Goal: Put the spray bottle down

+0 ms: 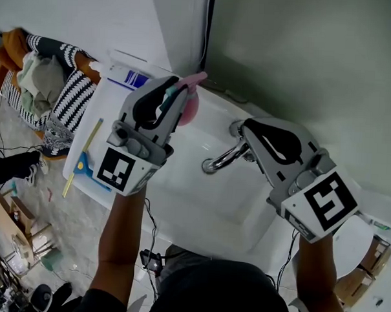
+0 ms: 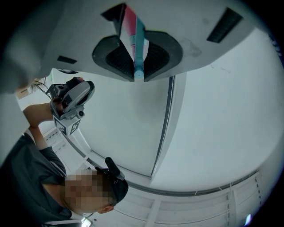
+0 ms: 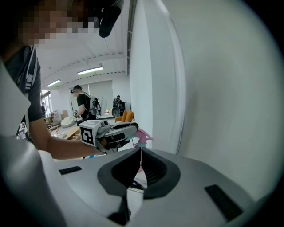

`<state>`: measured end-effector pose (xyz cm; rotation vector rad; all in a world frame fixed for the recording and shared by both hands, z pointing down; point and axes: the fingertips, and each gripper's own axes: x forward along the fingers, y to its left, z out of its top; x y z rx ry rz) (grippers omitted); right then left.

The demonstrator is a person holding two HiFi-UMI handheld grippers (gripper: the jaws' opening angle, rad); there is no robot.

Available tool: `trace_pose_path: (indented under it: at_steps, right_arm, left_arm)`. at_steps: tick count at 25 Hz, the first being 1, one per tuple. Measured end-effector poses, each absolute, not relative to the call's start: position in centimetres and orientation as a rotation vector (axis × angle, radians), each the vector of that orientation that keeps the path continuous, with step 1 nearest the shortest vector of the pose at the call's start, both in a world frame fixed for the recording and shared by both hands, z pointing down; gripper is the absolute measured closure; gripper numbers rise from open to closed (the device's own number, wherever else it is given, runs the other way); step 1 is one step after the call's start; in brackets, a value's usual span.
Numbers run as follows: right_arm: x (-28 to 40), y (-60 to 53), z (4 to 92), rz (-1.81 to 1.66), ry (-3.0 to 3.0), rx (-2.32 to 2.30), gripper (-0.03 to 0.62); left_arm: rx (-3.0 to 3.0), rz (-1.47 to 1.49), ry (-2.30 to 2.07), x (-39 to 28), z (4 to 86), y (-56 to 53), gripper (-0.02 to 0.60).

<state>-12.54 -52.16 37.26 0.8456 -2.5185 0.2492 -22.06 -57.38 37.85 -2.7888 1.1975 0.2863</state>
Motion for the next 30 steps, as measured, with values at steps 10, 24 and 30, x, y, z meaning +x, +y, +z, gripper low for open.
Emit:
trace_pose_path:
  at_steps: [10,24,30]
  right_arm:
    - [-12.6,-52.9,38.4,0.267,-2.502,0.846,0.585]
    - [-12.8,-53.5,39.7,0.276,-2.483,0.844,0.585]
    - [-13.0,-53.7,40.3,0.288,-2.48,0.835,0.585]
  left_arm:
    - [-2.802,0.31,1.221,-21.7,40.4,-58.6,0.514]
    - [-2.804,0.355,1.27,-21.8,43.6,-59.9,0.514]
    - [-2.805,0.391,1.266,-21.6,44.2,-59.9,0.514]
